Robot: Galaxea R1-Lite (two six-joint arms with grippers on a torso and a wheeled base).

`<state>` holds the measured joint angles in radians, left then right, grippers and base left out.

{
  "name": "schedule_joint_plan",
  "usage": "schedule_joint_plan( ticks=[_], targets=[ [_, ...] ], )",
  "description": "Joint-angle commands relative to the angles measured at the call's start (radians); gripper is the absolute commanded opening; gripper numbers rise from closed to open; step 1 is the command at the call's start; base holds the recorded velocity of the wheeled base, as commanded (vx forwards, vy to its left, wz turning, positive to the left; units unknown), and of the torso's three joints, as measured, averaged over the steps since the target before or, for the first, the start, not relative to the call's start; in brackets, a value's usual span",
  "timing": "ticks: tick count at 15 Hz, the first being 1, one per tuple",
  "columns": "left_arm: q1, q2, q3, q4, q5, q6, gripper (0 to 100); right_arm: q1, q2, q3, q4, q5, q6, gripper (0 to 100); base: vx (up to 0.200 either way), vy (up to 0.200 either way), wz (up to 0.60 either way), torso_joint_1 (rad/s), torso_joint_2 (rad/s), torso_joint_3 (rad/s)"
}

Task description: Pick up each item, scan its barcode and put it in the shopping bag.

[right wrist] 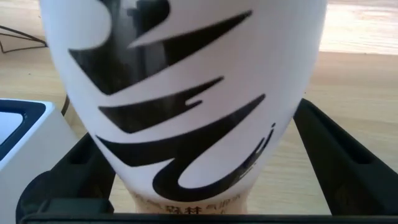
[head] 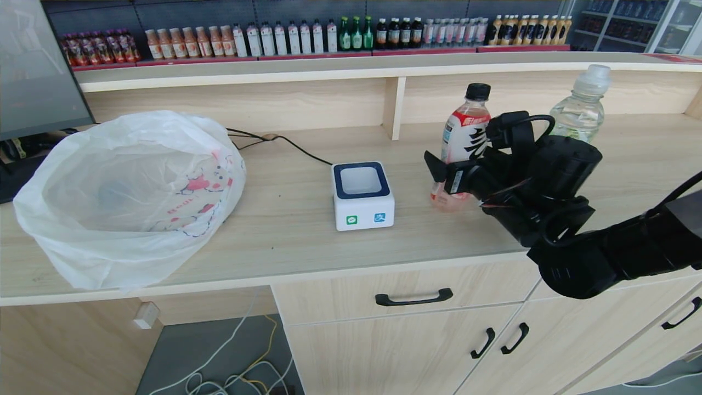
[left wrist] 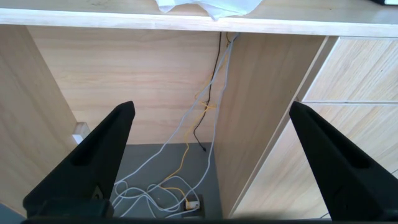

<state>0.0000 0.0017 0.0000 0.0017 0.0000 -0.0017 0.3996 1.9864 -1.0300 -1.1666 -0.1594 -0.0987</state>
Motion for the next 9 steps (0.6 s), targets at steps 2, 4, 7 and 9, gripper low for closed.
schedule_joint_plan(
  ticks=[2, 4, 7, 9],
  targets=[
    [0.0, 0.0, 0.0, 0.0, 0.0, 0.0, 100, 0.001, -0.015, -0.001, -0.001, 0.0, -0.001, 0, 0.0, 0.0, 0.0, 0.0, 0.0, 0.0],
    [0.0, 0.0, 0.0, 0.0, 0.0, 0.0, 100, 0.002, -0.017, -0.004, -0.001, 0.0, -0.001, 0, 0.0, 0.0, 0.0, 0.0, 0.0, 0.0],
    [0.0, 0.0, 0.0, 0.0, 0.0, 0.0, 100, 0.004, -0.024, -0.002, -0.001, 0.0, -0.001, 0, 0.0, 0.0, 0.0, 0.0, 0.0, 0.0],
    [0.0, 0.0, 0.0, 0.0, 0.0, 0.0, 100, 0.007, -0.035, -0.001, 0.001, 0.0, -0.003, 0, 0.0, 0.0, 0.0, 0.0, 0.0, 0.0]
  ],
)
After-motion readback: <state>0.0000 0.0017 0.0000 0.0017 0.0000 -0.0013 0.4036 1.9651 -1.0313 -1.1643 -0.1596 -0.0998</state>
